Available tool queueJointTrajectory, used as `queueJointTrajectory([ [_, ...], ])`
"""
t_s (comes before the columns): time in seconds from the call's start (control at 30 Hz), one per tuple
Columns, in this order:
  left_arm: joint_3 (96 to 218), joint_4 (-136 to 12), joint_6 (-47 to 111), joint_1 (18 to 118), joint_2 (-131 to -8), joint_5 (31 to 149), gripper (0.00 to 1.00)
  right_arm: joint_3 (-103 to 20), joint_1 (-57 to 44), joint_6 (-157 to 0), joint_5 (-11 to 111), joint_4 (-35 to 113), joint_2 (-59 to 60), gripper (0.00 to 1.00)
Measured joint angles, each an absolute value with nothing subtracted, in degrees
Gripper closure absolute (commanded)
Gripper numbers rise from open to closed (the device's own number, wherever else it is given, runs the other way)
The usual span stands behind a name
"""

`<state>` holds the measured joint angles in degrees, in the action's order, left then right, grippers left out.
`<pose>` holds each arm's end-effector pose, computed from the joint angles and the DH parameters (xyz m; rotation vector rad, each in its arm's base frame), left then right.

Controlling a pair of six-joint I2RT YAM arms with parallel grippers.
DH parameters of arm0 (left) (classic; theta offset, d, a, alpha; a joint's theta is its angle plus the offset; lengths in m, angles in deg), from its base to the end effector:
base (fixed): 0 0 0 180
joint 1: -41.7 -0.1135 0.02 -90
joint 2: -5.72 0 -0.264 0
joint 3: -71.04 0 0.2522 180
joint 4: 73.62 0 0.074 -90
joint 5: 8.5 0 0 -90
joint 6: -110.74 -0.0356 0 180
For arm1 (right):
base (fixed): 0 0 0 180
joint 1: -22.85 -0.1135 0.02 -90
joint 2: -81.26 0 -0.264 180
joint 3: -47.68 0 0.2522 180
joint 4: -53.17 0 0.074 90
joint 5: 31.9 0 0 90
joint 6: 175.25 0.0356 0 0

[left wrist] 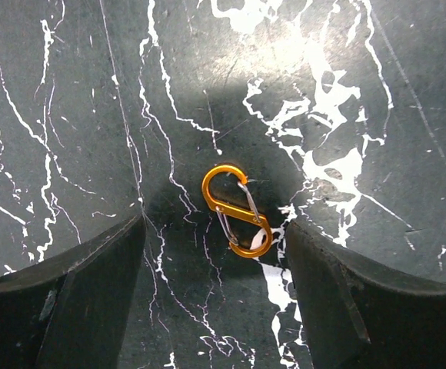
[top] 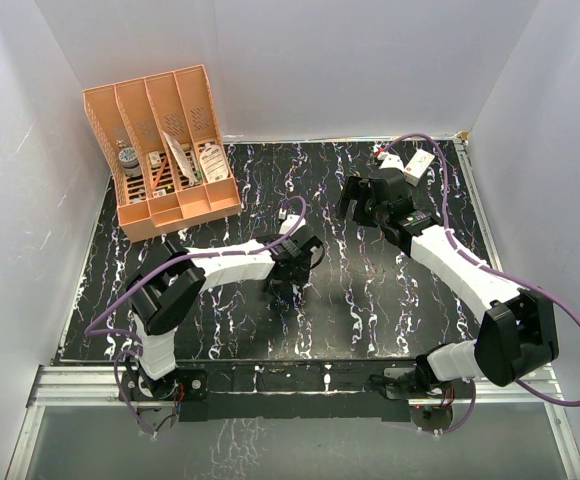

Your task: Put the keys on the keyring

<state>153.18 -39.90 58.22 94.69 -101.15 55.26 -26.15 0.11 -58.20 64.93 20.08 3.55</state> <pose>0.2420 -0.2949 0.1704 0.1699 2.4370 -0.0888 0.2809 0.1131 0.2886 0.1503 2.2280 0.3480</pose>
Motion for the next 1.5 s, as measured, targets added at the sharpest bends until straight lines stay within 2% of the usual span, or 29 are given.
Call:
queueJointTrajectory([
  [1.5, 148.8, -39.6, 56.8, 94.7, -98.5, 50.5, 0.29, -25.2, 0.1, -58.2, 64.3, 20.2, 3.7, 0.15],
])
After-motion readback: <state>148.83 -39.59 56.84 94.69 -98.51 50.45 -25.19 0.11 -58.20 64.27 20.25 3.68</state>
